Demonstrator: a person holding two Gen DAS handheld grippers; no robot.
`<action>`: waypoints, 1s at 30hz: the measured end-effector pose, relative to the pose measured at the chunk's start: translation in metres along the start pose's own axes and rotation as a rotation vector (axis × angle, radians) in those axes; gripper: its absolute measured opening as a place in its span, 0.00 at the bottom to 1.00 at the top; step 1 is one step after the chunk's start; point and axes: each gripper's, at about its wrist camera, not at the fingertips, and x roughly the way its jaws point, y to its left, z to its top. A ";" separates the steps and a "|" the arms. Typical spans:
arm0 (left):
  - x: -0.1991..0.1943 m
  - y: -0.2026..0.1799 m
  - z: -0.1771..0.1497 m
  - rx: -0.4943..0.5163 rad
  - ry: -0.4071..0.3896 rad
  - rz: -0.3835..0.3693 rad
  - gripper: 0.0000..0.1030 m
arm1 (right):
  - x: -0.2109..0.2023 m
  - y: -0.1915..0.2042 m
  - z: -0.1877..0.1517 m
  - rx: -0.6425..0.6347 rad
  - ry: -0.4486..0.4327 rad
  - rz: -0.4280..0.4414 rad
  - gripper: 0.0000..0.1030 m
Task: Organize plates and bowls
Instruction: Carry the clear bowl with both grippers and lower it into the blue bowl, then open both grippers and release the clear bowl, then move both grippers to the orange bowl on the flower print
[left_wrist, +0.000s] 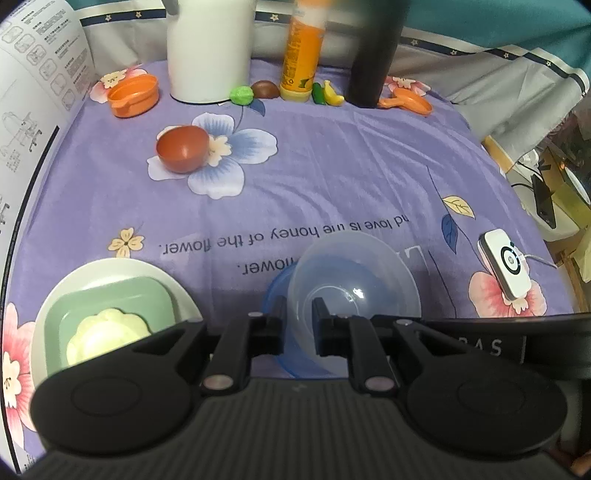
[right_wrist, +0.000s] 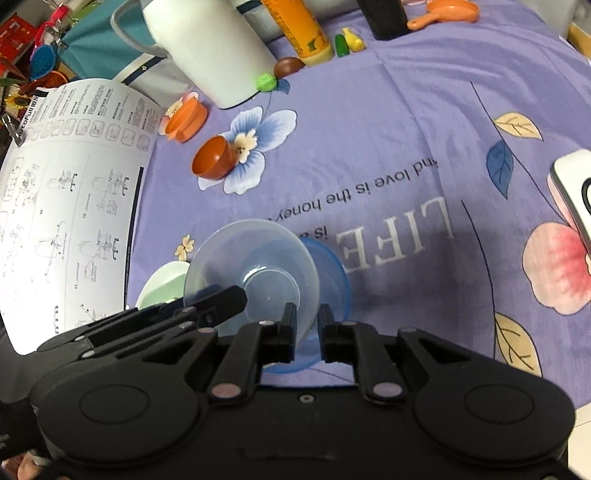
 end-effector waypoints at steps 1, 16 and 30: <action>0.001 0.000 0.000 0.000 0.002 0.001 0.12 | 0.000 0.000 0.000 0.000 0.001 -0.002 0.13; -0.012 0.031 0.001 -0.125 -0.057 0.080 0.90 | -0.012 -0.002 0.005 0.002 -0.063 -0.048 0.65; -0.016 0.043 -0.004 -0.119 -0.080 0.109 1.00 | -0.017 0.001 0.008 -0.025 -0.122 -0.110 1.00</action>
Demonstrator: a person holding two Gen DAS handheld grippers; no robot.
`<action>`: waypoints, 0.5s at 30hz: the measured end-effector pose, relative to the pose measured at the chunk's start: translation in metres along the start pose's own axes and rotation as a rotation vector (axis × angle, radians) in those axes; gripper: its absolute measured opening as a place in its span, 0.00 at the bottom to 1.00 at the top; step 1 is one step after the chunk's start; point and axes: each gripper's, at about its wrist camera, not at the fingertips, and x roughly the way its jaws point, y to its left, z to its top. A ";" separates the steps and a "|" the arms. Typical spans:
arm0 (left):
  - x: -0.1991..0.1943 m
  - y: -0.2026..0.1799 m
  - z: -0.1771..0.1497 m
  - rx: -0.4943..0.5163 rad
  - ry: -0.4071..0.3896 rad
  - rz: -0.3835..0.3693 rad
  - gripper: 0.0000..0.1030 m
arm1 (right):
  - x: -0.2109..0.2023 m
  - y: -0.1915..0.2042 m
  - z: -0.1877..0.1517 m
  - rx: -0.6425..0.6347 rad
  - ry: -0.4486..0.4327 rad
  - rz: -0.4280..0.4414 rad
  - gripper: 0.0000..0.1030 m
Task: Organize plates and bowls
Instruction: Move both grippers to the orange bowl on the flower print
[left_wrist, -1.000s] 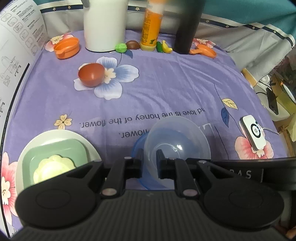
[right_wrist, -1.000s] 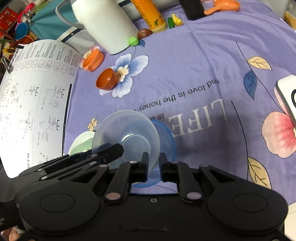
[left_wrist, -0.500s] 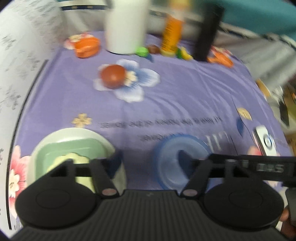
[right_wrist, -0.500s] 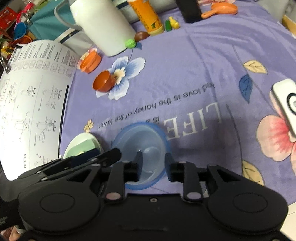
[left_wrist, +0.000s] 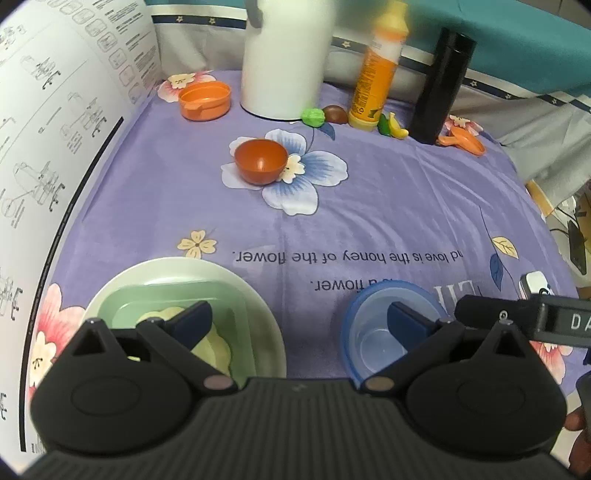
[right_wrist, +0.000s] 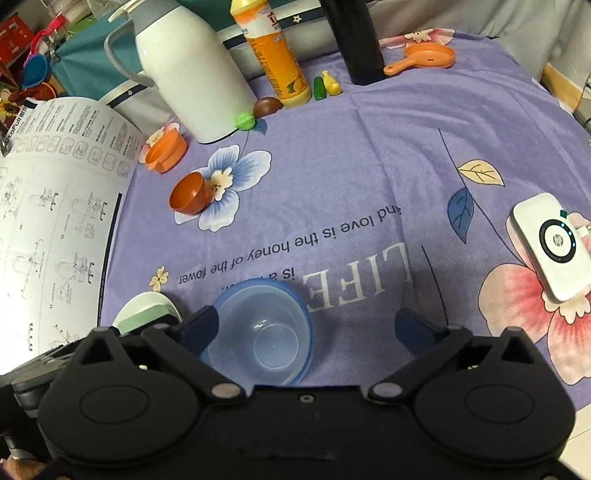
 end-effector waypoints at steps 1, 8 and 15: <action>0.000 -0.001 0.000 0.005 -0.001 0.000 1.00 | -0.001 -0.001 0.000 0.001 0.001 0.000 1.00; 0.001 0.000 -0.001 0.004 0.001 0.002 1.00 | 0.001 -0.002 0.001 0.010 0.009 -0.002 1.00; 0.005 0.006 0.001 -0.011 0.009 0.002 1.00 | 0.004 -0.001 0.003 0.003 0.018 -0.005 1.00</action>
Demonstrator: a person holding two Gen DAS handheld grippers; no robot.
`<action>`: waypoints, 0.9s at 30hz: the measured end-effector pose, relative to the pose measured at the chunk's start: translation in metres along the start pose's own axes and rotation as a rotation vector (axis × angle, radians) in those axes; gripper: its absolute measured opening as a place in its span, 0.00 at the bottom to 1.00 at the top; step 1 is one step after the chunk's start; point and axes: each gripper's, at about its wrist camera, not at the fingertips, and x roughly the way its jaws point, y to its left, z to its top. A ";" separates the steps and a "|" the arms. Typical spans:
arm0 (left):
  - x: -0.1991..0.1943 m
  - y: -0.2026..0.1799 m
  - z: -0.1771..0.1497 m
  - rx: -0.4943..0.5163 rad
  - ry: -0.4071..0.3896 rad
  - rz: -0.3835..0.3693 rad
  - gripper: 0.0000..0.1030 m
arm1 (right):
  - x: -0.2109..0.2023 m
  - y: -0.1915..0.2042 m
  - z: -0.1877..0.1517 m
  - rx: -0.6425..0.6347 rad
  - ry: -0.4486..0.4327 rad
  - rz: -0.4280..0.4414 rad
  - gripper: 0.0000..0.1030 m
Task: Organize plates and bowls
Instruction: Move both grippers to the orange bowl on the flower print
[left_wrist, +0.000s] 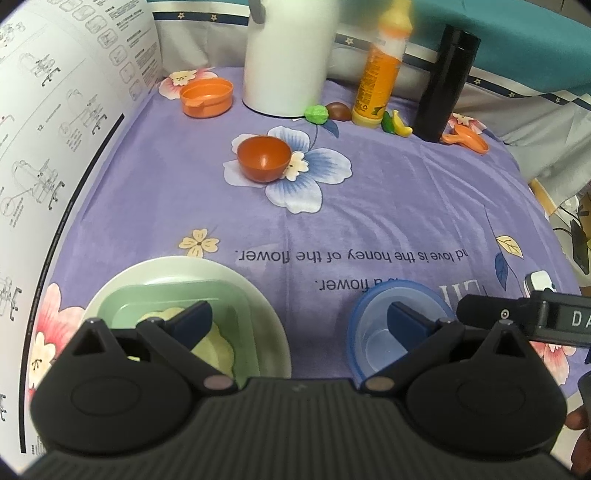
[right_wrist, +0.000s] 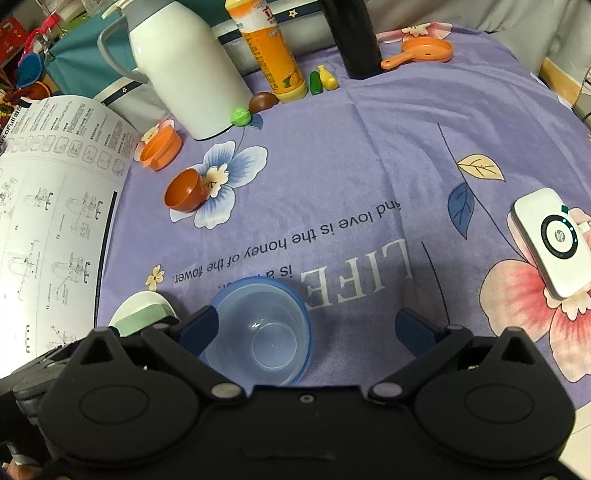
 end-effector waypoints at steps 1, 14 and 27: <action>0.001 0.001 0.000 -0.002 0.001 0.000 1.00 | 0.000 0.000 0.000 0.001 0.001 -0.002 1.00; 0.013 0.021 0.004 -0.049 0.018 0.018 1.00 | 0.009 0.007 0.009 -0.008 0.017 -0.013 1.00; 0.034 0.055 0.041 -0.085 -0.031 0.080 1.00 | 0.034 0.041 0.049 -0.030 0.022 -0.001 1.00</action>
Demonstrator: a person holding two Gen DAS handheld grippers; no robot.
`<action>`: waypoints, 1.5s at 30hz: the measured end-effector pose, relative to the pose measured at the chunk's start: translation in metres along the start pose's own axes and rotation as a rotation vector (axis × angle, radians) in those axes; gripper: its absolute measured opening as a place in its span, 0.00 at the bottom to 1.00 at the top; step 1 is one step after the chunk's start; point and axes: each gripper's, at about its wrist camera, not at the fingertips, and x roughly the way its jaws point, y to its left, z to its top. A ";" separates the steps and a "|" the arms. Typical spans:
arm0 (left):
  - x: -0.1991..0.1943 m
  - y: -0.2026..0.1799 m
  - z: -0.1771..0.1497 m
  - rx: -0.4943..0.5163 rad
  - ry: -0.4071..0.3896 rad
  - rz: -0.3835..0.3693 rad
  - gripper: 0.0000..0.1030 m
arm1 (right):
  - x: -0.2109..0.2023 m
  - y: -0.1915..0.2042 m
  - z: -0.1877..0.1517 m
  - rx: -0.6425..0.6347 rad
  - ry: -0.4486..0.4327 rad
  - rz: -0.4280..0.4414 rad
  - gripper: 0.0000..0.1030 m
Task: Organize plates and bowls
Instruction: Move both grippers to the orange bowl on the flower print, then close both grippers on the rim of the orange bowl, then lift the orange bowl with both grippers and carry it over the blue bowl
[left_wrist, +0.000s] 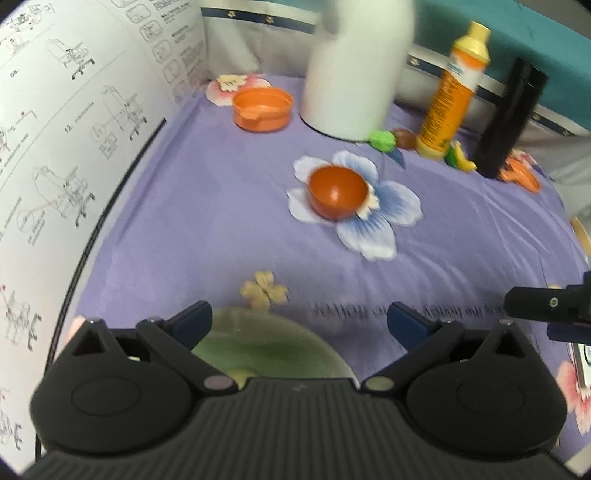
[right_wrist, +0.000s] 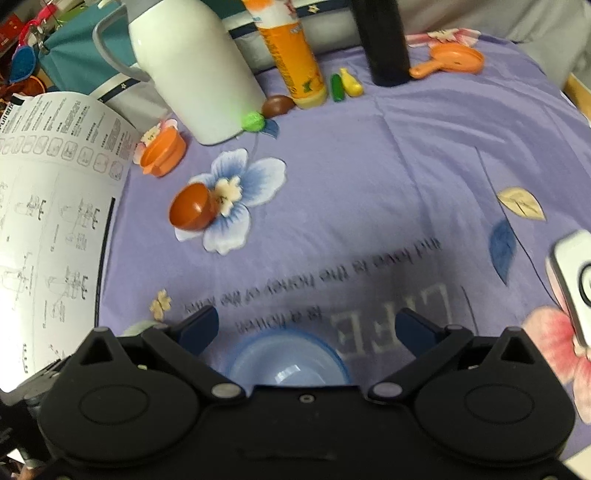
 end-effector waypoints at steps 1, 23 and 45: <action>0.003 0.002 0.005 -0.003 -0.005 0.001 1.00 | 0.002 0.005 0.005 -0.004 -0.001 0.007 1.00; 0.103 0.010 0.084 -0.024 -0.024 -0.013 0.78 | 0.121 0.077 0.096 -0.014 0.051 0.085 0.67; 0.124 -0.011 0.079 0.044 0.050 -0.080 0.14 | 0.159 0.089 0.094 -0.030 0.127 0.152 0.12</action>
